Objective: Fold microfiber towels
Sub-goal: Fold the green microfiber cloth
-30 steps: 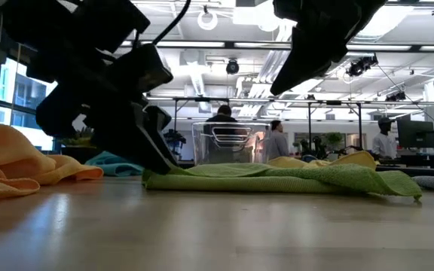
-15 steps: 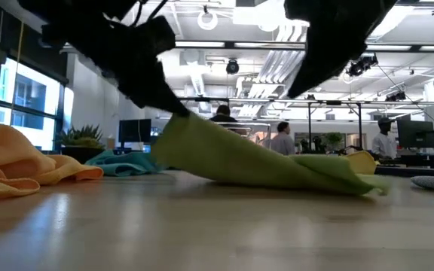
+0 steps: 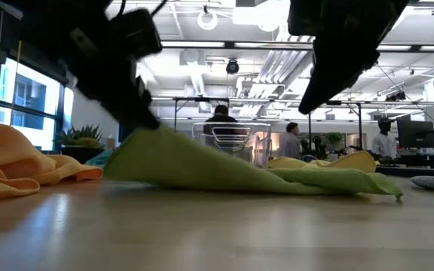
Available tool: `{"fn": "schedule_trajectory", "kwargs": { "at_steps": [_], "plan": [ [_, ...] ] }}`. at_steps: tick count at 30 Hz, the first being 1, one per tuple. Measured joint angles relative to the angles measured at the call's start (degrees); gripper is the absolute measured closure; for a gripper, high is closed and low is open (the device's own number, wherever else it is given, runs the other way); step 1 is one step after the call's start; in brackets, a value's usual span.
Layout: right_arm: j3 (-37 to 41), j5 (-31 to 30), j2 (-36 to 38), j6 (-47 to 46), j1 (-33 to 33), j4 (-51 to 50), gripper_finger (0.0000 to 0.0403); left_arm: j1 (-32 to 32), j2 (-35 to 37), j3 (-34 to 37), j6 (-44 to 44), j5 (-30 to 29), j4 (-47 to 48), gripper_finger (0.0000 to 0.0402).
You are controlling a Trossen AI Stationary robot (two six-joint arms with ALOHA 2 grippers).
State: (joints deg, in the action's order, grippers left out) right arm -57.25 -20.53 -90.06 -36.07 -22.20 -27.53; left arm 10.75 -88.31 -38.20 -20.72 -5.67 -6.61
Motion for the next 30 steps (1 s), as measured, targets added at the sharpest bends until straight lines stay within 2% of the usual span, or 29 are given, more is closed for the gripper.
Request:
{"fn": "schedule_trajectory", "kwargs": {
  "at_steps": [5, 10, 13, 19, 21, 26, 30],
  "plan": [
    [0.00, 1.63, -2.85, 0.88, 0.00, 1.53, 0.0403, 1.06, -1.43, 0.03, -0.15, -0.34, -0.11, 0.0346],
    [0.00, 1.92, -3.76, 2.02, 0.00, 2.44, 0.0403, 0.89, 1.80, -0.09, 0.79, 0.09, 0.62, 0.0283],
    [0.00, 1.92, -3.76, 2.69, 0.00, 2.47, 0.0403, 1.17, 2.51, -0.05, 3.27, 0.34, 2.87, 0.0262],
    [0.00, 1.92, -3.74, 5.09, 0.04, 3.30, 0.0403, 4.57, -0.49, 0.13, 11.23, 0.76, 5.50, 0.0255],
    [0.00, 1.67, -3.74, 5.48, 0.04, 3.55, 0.0403, 5.02, -2.12, -0.06, 11.06, 0.30, 2.09, 0.0255],
    [0.00, 1.46, -3.74, 5.70, 0.04, 4.08, 0.0403, 4.84, -4.76, 0.00, 9.04, -4.99, -0.45, 0.0260],
    [0.00, 1.44, -3.72, 6.35, 0.04, 4.50, 0.0403, 4.60, -6.14, 0.02, 8.90, -4.64, -1.20, 0.0278]
  ]
}}
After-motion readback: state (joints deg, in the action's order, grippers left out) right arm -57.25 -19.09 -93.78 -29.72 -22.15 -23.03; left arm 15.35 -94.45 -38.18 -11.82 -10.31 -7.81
